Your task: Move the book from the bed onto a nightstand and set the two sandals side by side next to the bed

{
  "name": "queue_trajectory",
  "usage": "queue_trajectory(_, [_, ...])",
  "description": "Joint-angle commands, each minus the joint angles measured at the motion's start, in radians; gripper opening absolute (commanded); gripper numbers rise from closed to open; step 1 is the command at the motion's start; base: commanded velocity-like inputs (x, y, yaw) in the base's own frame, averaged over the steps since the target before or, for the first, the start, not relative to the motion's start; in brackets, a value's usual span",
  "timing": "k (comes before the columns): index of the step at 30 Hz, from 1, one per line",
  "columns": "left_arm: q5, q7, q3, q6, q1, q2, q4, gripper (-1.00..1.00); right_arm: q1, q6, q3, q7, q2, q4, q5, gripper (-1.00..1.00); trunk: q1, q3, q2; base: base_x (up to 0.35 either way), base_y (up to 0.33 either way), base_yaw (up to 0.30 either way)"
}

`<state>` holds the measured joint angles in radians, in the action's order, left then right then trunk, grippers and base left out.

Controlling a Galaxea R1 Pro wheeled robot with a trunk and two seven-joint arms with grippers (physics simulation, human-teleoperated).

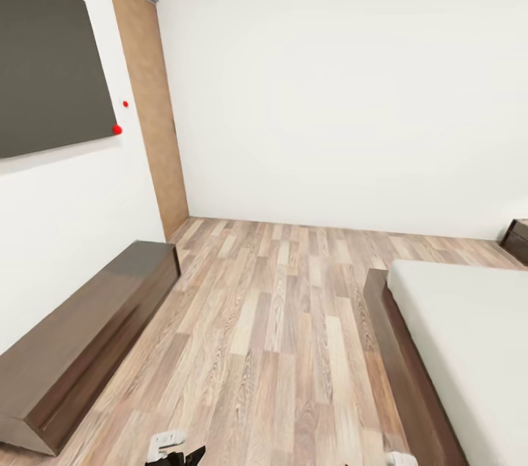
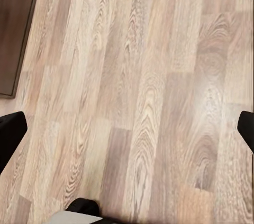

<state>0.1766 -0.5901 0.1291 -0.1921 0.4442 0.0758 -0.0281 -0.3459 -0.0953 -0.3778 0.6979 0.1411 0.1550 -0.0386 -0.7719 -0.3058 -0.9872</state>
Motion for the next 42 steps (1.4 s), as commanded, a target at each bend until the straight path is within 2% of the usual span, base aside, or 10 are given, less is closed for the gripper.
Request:
queue_trajectory(1, [-0.002, -0.005, 0.007, -0.001, 0.001, 0.0, 0.001, 1.0, -0.001, -0.004, -0.004, 0.003, 0.0, -0.002, -0.004, 1.0, 0.0, -0.001, -0.001, 0.0, 0.0, -0.28])
queue_trajectory(42, [-0.002, -0.004, 0.007, -0.002, 0.001, -0.001, 0.002, 1.0, -0.001, -0.004, -0.004, 0.003, 0.0, -0.002, -0.004, 1.0, 0.0, -0.001, -0.001, 0.0, 0.0, -0.279])
